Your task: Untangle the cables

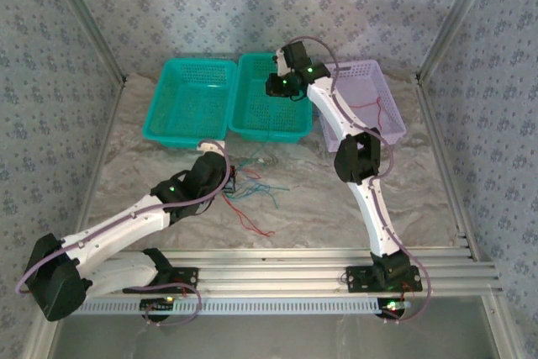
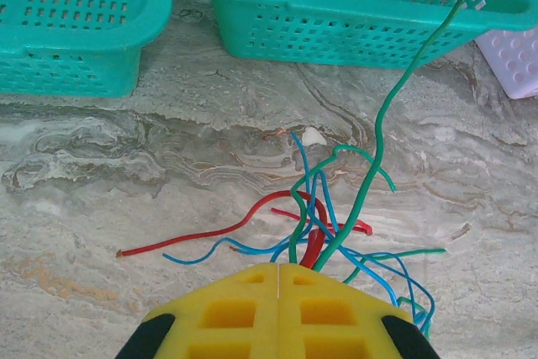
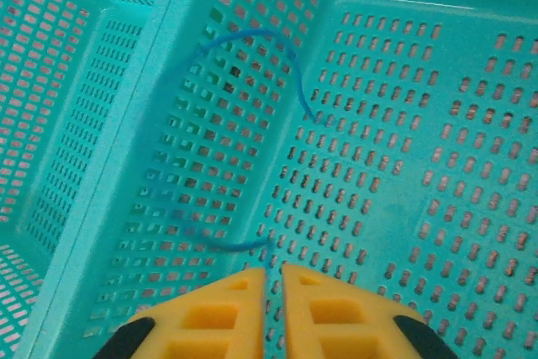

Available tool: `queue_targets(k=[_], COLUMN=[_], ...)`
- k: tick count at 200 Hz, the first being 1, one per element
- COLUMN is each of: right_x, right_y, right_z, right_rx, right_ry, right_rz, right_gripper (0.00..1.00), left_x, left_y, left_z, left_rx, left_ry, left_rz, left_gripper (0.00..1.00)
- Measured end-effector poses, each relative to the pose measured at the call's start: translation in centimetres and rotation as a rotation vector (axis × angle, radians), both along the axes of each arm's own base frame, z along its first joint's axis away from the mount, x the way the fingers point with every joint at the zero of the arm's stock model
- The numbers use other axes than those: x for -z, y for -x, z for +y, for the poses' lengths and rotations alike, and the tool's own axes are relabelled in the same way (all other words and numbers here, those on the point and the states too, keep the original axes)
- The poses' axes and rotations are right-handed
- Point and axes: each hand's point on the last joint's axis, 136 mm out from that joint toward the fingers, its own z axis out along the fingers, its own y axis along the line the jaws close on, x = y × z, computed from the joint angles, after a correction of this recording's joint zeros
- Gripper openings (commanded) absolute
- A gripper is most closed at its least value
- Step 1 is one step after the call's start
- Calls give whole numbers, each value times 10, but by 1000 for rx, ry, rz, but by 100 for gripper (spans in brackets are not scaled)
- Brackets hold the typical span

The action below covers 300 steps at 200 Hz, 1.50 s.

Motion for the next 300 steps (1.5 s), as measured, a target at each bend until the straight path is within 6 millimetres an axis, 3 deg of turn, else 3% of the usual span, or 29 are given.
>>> queue_targets(k=[87, 111, 135, 159, 188, 203, 215, 230, 243, 283, 300], right_x=[2, -8, -45, -105, -181, -205, -212, -203, -182, -66, -29], right_y=[-2, -1, 7, 31, 91, 127, 157, 191, 217, 285, 309], right_z=[-5, -6, -10, -19, -38, -44, -45, -42, -35, -10, -5], right_rx=[19, 21, 29, 29, 21, 0, -33, -89, -148, -298, -347], right_ry=[31, 38, 25, -4, -65, -103, -137, -167, -184, -118, -80], right_rz=[-9, -29, -75, -149, -274, -331, -360, -363, -337, -141, -71], right_gripper=[40, 49, 57, 61, 63, 64, 65, 66, 66, 66, 66], left_x=[0, 0, 0, -2, 0, 2, 2, 2, 2, 2, 2], left_y=[1, 1, 1, 0, -2, -2, -3, -3, -4, -2, -1], left_z=[-1, -1, -2, -2, -5, -5, -6, -6, -8, -14, -15], left_rx=[1, 1, 1, -3, -8, -10, -12, -14, -13, 0, 7], left_ry=[4, 5, 7, 17, 25, 22, 25, 31, 44, 74, 80], left_rz=[2, 2, 0, -2, -1, 4, 6, 6, 8, 23, 29], left_gripper=[0, 0, 0, 0, 0, 0, 0, 0, 0, 0, 0])
